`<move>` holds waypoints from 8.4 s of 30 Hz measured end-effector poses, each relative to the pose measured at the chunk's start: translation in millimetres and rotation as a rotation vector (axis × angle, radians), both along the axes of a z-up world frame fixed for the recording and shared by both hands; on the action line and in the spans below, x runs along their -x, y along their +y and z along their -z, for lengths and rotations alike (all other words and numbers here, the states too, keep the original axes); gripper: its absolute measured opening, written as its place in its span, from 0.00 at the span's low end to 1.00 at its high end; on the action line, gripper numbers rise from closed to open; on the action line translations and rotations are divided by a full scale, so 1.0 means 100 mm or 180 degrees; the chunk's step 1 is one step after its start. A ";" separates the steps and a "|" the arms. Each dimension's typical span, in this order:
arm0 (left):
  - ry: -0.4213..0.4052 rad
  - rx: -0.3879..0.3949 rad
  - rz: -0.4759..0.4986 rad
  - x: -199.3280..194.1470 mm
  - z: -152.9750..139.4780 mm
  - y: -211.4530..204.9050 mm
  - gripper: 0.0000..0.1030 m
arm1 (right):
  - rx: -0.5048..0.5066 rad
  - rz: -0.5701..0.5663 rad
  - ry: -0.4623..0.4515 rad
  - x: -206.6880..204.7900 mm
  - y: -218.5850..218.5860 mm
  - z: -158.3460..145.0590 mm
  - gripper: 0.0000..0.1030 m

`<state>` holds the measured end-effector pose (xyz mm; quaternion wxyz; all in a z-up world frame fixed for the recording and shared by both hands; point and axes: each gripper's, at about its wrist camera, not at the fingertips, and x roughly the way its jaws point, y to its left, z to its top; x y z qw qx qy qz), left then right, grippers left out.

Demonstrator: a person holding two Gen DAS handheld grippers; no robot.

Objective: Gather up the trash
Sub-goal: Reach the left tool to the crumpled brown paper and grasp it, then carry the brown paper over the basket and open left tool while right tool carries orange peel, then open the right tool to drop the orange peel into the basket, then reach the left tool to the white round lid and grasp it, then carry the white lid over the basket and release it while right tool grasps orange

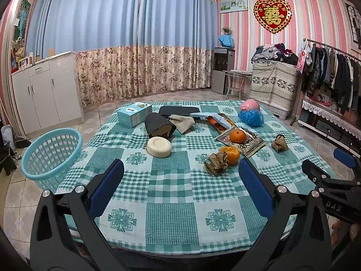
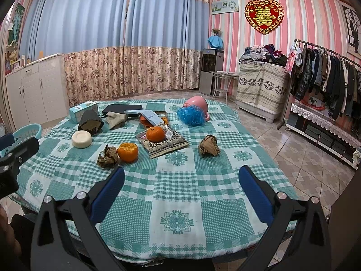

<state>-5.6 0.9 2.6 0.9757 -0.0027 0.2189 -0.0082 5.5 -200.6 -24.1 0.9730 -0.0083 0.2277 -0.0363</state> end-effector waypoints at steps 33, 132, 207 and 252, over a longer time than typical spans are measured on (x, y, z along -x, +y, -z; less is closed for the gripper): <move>0.0787 0.0232 0.0444 -1.22 0.65 -0.42 0.95 | 0.0079 0.0445 0.0256 -0.67 -0.61 0.27 0.96; 0.0864 0.0136 -0.1796 -1.39 0.36 3.78 0.87 | 0.0187 -0.2508 0.0796 -2.23 3.78 0.11 0.42; 0.1122 0.0062 -0.0551 -2.02 0.78 0.46 0.95 | -0.0107 -0.0242 0.0805 -2.04 -0.24 0.27 0.92; 0.0962 0.0248 -0.1205 -1.51 0.39 1.86 0.59 | -0.0103 -0.0560 0.1144 -2.65 0.36 0.67 0.42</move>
